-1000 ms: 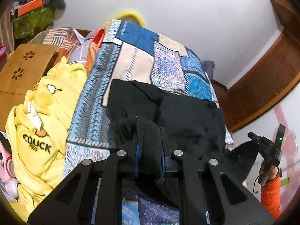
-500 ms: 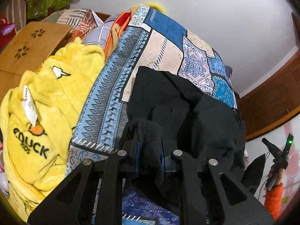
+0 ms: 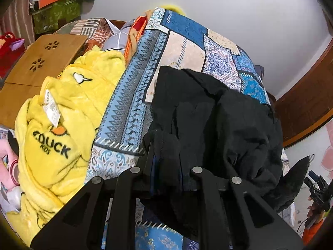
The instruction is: Fold large clothes
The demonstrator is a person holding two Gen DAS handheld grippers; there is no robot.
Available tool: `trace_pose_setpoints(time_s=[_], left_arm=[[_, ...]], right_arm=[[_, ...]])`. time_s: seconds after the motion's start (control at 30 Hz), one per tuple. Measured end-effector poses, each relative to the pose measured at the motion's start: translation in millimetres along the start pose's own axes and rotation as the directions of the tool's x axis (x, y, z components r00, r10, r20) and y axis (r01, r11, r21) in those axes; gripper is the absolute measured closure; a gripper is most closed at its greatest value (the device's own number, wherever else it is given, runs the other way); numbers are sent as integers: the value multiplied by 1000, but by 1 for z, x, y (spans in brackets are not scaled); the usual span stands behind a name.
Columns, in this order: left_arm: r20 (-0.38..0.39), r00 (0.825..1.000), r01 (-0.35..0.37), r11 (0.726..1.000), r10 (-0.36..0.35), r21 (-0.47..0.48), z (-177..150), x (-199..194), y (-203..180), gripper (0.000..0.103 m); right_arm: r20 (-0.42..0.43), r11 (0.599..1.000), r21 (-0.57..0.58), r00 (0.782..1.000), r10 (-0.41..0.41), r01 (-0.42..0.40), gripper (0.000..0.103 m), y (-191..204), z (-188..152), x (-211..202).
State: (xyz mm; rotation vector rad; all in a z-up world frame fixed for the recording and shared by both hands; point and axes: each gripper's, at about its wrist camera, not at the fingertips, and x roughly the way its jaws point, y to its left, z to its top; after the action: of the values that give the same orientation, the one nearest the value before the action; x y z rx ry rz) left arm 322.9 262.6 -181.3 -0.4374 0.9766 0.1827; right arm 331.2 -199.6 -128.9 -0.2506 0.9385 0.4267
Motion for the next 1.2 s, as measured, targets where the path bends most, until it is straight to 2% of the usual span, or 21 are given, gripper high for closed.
trace_pose_setpoints(time_s=[0.1,0.2,0.37,0.57,0.8,0.97,1.07,1.13,1.2], left_arm=[[-9,1000,-3,1000,3,0,-7,-1,0,88],[-21,1000,-4,1000,4,4,-13,-1,1,87],[-28,999,-38,999,39,36,-29,1,1,87],[-65,996,-55,998,58,41,-60,9,13,87],[-122,987,-105,994,108,28,-99,23,36,87],[-155,981,-112,993,116,37,-121,31,44,83],[-159,978,-124,989,135,79,-133,32,37,69],[-154,981,-106,991,118,86,-140,31,35,58],[-150,982,-102,992,112,74,-143,33,36,57]], right_arm=[[-47,992,86,994,98,-94,43,-7,4,18],[-88,980,153,986,141,-126,43,-12,2,35],[-78,923,294,956,284,-250,43,-22,-11,29],[-79,891,373,948,309,-259,43,-17,-38,12],[-83,842,461,931,355,-280,43,-1,-72,20],[-107,855,462,942,319,-237,43,10,-79,22],[-105,862,439,938,331,-255,43,16,-76,18],[-95,867,424,940,329,-261,43,17,-73,17],[-92,866,430,942,324,-256,43,16,-74,21]])
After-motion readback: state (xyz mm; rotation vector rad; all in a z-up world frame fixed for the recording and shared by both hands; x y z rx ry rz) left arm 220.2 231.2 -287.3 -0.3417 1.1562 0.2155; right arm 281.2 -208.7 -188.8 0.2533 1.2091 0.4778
